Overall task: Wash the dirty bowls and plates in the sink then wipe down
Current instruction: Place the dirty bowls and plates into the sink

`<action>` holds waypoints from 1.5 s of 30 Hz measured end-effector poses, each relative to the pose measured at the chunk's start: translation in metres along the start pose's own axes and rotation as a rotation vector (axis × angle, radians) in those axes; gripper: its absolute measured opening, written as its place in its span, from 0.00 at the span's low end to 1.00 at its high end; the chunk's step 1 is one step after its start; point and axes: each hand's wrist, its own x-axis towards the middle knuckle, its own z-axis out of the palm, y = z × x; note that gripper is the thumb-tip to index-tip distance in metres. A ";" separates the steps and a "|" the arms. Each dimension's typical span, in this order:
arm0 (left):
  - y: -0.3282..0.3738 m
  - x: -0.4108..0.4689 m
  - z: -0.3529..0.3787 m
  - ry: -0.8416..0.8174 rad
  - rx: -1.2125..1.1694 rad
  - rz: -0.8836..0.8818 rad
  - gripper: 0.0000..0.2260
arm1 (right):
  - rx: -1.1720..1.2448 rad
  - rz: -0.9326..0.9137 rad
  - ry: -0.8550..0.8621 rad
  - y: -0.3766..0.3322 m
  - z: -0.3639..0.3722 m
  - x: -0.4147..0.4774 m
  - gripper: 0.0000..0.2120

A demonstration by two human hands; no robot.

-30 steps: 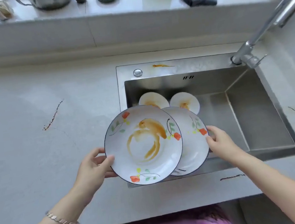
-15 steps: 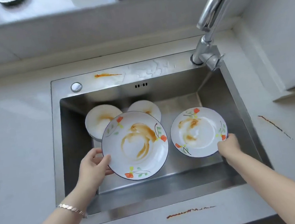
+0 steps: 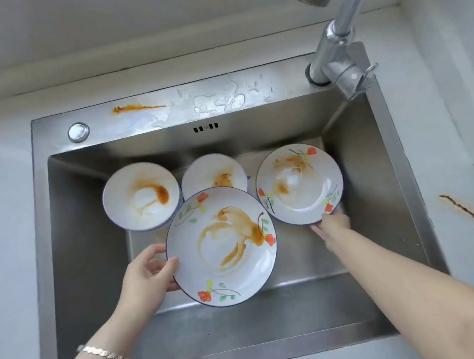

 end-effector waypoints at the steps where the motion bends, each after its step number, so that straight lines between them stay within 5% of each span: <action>1: -0.001 0.001 0.003 -0.011 0.009 0.000 0.10 | 0.004 0.015 -0.031 -0.002 0.001 0.000 0.22; 7: -0.013 0.010 0.028 -0.119 0.081 -0.040 0.05 | -0.244 0.026 -0.205 -0.015 -0.017 -0.015 0.18; 11: -0.014 0.018 0.063 -0.213 0.125 -0.062 0.03 | -0.594 -0.240 -0.159 -0.028 -0.041 -0.026 0.17; 17: -0.014 0.025 0.131 -0.323 0.086 -0.097 0.04 | -0.776 -0.477 -0.277 -0.047 -0.067 -0.040 0.16; 35: -0.038 0.050 0.190 -0.391 0.092 -0.101 0.07 | -0.815 -0.422 -0.286 -0.052 -0.077 -0.033 0.10; 41: -0.020 0.041 0.165 -0.515 0.518 -0.065 0.24 | -0.894 -0.380 -0.259 -0.049 -0.066 -0.050 0.11; 45: 0.019 0.032 0.100 -0.544 0.600 0.060 0.17 | -1.118 -0.463 -0.309 -0.057 -0.033 -0.094 0.11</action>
